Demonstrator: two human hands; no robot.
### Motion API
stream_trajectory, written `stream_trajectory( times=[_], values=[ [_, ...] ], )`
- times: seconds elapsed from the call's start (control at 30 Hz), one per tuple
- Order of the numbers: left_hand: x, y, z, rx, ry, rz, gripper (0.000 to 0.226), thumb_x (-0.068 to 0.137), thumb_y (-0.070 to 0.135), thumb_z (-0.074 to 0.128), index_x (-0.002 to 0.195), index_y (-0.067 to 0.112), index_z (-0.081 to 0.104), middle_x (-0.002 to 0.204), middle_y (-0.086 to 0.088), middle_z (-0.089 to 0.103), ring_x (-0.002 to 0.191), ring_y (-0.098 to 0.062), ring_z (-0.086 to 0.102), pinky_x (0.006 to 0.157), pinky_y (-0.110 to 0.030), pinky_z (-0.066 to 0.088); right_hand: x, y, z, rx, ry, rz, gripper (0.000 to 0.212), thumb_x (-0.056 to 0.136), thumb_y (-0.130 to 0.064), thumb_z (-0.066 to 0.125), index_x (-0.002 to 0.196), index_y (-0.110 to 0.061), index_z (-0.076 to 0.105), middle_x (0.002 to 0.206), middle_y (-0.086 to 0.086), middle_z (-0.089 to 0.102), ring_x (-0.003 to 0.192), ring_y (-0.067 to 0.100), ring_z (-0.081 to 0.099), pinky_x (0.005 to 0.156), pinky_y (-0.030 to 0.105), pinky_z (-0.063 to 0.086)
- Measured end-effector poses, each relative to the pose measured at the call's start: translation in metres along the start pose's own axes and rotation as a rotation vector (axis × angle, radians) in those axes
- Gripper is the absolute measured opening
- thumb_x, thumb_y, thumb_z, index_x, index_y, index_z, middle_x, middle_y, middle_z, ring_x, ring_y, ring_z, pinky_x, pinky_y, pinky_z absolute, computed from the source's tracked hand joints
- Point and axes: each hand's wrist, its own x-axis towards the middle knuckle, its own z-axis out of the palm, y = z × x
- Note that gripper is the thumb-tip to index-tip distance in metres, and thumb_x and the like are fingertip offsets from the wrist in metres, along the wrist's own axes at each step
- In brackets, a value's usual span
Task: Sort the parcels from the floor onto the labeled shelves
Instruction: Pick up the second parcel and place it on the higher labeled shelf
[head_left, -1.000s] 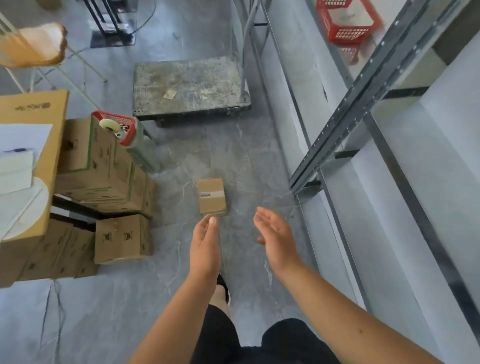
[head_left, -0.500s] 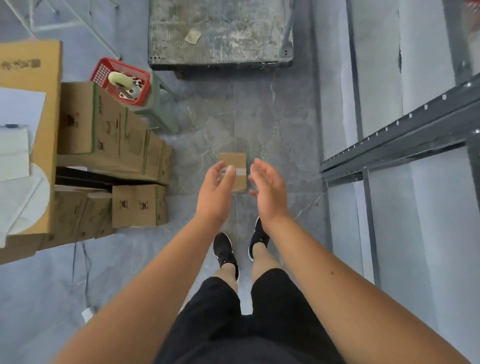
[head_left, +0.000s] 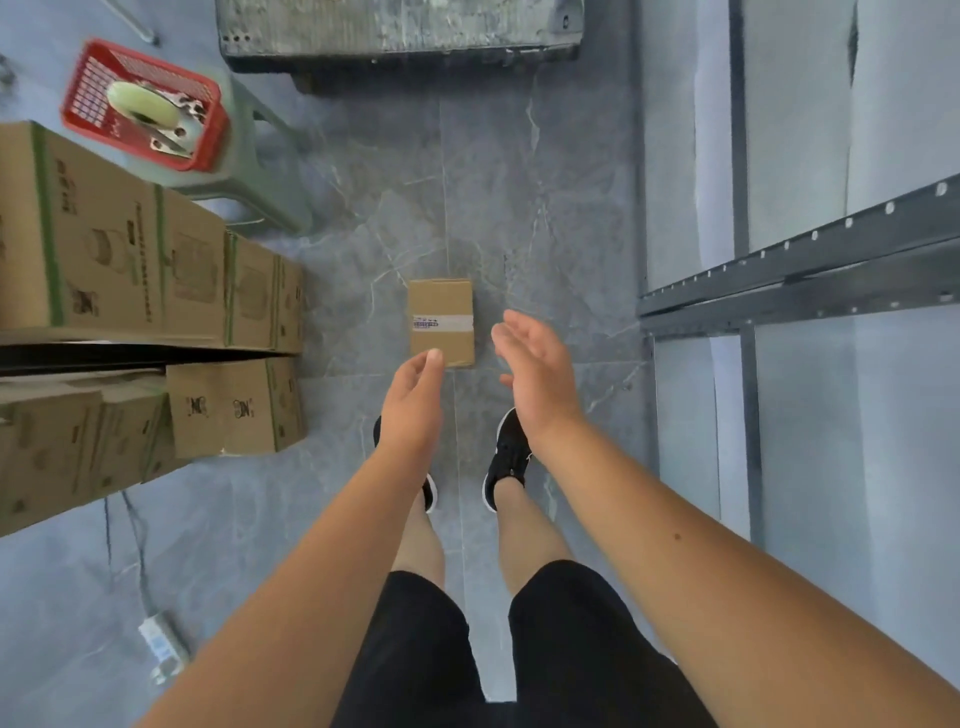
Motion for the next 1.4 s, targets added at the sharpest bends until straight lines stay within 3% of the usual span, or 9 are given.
stream_trajectory(
  times=[0.1, 0.33, 0.5, 0.7, 0.87, 0.97, 1.1, 1.23, 1.4],
  values=[
    [0.043, -0.013, -0.004, 0.069, -0.026, -0.01, 0.052, 0.109, 0.049, 0.046, 0.152, 0.02, 0.051, 0.138, 0.008, 0.057, 0.133, -0.013, 0.053, 0.102, -0.029, 0.036, 0.025, 0.02, 0.015, 0.004, 0.037, 0.061, 0.041, 0.104, -0.03, 0.062, 0.142, -0.016, 0.06, 0.13, -0.005, 0.064, 0.129, 0.018, 0.062, 0.113, 0.046, 0.049],
    [0.127, -0.051, -0.018, 0.094, 0.003, -0.068, 0.051, 0.11, 0.047, 0.045, 0.151, 0.019, 0.051, 0.128, 0.01, 0.052, 0.118, -0.008, 0.047, 0.098, -0.027, 0.034, 0.087, 0.085, 0.058, -0.001, 0.055, 0.199, 0.045, 0.103, -0.037, 0.062, 0.143, -0.02, 0.058, 0.136, -0.004, 0.063, 0.13, 0.02, 0.06, 0.114, 0.05, 0.047],
    [0.19, -0.087, -0.019, -0.006, -0.009, -0.183, 0.038, 0.106, 0.046, 0.054, 0.137, 0.024, 0.058, 0.13, 0.007, 0.057, 0.122, -0.014, 0.053, 0.119, -0.044, 0.041, 0.149, 0.14, 0.08, -0.132, 0.014, 0.235, 0.056, 0.1, -0.041, 0.063, 0.151, -0.023, 0.05, 0.126, -0.007, 0.06, 0.125, 0.018, 0.059, 0.114, 0.051, 0.046],
    [0.259, -0.122, -0.019, -0.025, -0.002, -0.282, 0.022, 0.105, 0.046, 0.057, 0.121, 0.03, 0.056, 0.126, 0.004, 0.057, 0.119, -0.019, 0.053, 0.118, -0.047, 0.041, 0.217, 0.187, 0.09, -0.21, 0.027, 0.265, 0.058, 0.101, -0.036, 0.065, 0.153, -0.016, 0.048, 0.13, -0.004, 0.057, 0.126, 0.016, 0.055, 0.108, 0.032, 0.042],
    [0.318, -0.149, -0.018, 0.003, 0.01, -0.338, 0.028, 0.103, 0.047, 0.059, 0.121, 0.026, 0.057, 0.128, 0.0, 0.057, 0.122, -0.022, 0.055, 0.117, -0.047, 0.042, 0.271, 0.223, 0.092, -0.201, 0.093, 0.344, 0.047, 0.103, -0.036, 0.063, 0.145, -0.019, 0.055, 0.1, -0.021, 0.053, 0.112, 0.017, 0.056, 0.103, 0.04, 0.048],
    [0.353, -0.161, -0.014, 0.02, 0.029, -0.35, 0.039, 0.104, 0.045, 0.06, 0.134, 0.021, 0.057, 0.125, -0.002, 0.056, 0.116, -0.023, 0.054, 0.112, -0.042, 0.044, 0.302, 0.241, 0.092, -0.258, 0.086, 0.329, 0.051, 0.103, -0.036, 0.062, 0.149, -0.016, 0.051, 0.117, -0.009, 0.053, 0.11, 0.013, 0.05, 0.093, 0.03, 0.04],
    [0.397, -0.171, -0.002, 0.07, -0.005, -0.3, 0.046, 0.104, 0.045, 0.06, 0.14, 0.017, 0.056, 0.131, -0.003, 0.057, 0.121, -0.024, 0.054, 0.113, -0.043, 0.044, 0.343, 0.262, 0.1, -0.214, 0.097, 0.378, 0.061, 0.1, -0.041, 0.065, 0.154, -0.021, 0.046, 0.145, 0.0, 0.056, 0.12, 0.018, 0.053, 0.11, 0.043, 0.048],
    [0.436, -0.177, 0.017, 0.167, -0.007, -0.185, 0.057, 0.103, 0.043, 0.062, 0.153, 0.018, 0.051, 0.153, -0.007, 0.055, 0.133, -0.026, 0.055, 0.103, -0.034, 0.043, 0.381, 0.279, 0.102, -0.291, 0.071, 0.301, 0.063, 0.098, -0.039, 0.068, 0.154, -0.018, 0.045, 0.147, 0.002, 0.055, 0.117, 0.017, 0.056, 0.102, 0.036, 0.047],
    [0.474, -0.184, 0.034, 0.204, 0.013, -0.163, 0.067, 0.102, 0.043, 0.062, 0.16, 0.02, 0.04, 0.163, -0.008, 0.046, 0.143, -0.027, 0.05, 0.105, -0.032, 0.039, 0.415, 0.302, 0.096, -0.368, 0.073, 0.295, 0.08, 0.096, -0.042, 0.068, 0.163, -0.026, 0.029, 0.166, 0.005, 0.04, 0.145, 0.025, 0.048, 0.103, 0.035, 0.042]
  ],
)
